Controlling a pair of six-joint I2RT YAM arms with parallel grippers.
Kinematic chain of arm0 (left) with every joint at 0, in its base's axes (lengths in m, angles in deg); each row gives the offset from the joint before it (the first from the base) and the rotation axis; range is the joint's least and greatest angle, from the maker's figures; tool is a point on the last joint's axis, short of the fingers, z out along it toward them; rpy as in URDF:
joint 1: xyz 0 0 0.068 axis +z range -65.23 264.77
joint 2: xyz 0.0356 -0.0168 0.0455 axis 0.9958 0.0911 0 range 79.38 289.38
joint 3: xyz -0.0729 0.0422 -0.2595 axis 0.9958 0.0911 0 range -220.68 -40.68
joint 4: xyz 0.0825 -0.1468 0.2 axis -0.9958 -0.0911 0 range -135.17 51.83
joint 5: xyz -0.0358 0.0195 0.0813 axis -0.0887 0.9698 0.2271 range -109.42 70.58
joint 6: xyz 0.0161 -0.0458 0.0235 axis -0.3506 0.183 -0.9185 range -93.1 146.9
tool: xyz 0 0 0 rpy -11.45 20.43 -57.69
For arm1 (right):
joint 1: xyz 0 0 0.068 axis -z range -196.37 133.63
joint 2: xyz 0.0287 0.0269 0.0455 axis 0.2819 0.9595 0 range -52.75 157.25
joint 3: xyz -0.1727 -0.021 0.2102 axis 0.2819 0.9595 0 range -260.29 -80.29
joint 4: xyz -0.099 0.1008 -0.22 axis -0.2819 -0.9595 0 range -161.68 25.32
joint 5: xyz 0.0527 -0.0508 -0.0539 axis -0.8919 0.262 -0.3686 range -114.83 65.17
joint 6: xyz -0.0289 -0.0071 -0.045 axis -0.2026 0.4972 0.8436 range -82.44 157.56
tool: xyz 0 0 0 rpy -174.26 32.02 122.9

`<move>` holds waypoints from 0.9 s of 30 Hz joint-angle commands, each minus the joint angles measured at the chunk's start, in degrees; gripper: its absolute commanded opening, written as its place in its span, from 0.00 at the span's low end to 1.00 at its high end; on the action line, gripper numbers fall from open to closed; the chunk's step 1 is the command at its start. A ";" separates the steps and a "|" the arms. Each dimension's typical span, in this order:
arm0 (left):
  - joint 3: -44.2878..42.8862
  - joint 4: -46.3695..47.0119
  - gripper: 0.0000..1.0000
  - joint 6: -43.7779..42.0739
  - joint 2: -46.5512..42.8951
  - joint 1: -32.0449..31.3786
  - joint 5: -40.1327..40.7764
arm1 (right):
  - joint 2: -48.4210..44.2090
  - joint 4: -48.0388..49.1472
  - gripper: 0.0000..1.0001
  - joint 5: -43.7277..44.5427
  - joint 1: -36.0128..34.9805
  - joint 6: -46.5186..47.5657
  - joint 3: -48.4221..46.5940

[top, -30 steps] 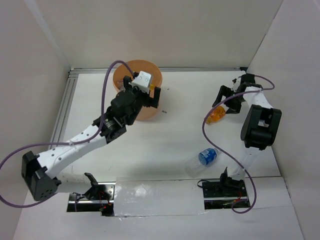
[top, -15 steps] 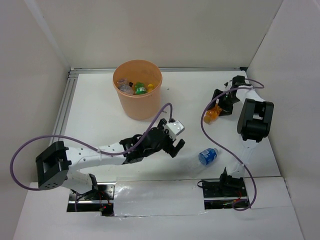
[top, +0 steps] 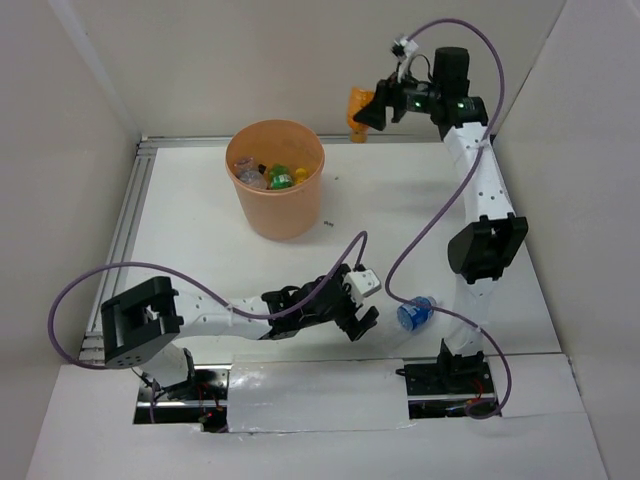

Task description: Put the plastic bottles in the bin

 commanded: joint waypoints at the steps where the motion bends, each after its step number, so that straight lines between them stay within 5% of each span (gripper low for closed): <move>1: -2.03 6.09 1.00 0.52 0.81 -1.12 -1.95 | -2.46 14.97 0.00 -5.16 -5.01 -2.89 0.19; 5: -1.42 6.70 1.00 1.04 1.34 -1.74 -1.95 | -0.10 17.44 0.00 -3.14 -12.48 -4.04 -2.88; 8: -1.95 6.70 1.00 1.04 1.87 -1.74 -1.43 | 2.98 16.83 0.11 -0.68 -17.32 -4.04 -4.12; 12: -4.14 6.70 1.00 0.52 3.09 -1.74 -2.13 | 4.92 16.83 0.71 3.18 -20.15 -4.03 -4.12; 13: -5.10 6.70 1.00 -0.01 4.05 -1.74 -2.82 | 5.70 16.83 1.00 5.02 -20.84 -4.04 -4.73; 18: -8.27 6.09 1.00 -1.06 8.00 -2.26 -5.81 | 2.47 15.51 1.00 11.53 -17.34 -5.26 -4.13; 27: -17.85 -0.32 0.92 -4.06 20.31 -2.26 -13.28 | -15.37 9.54 1.00 7.15 2.51 -6.32 24.42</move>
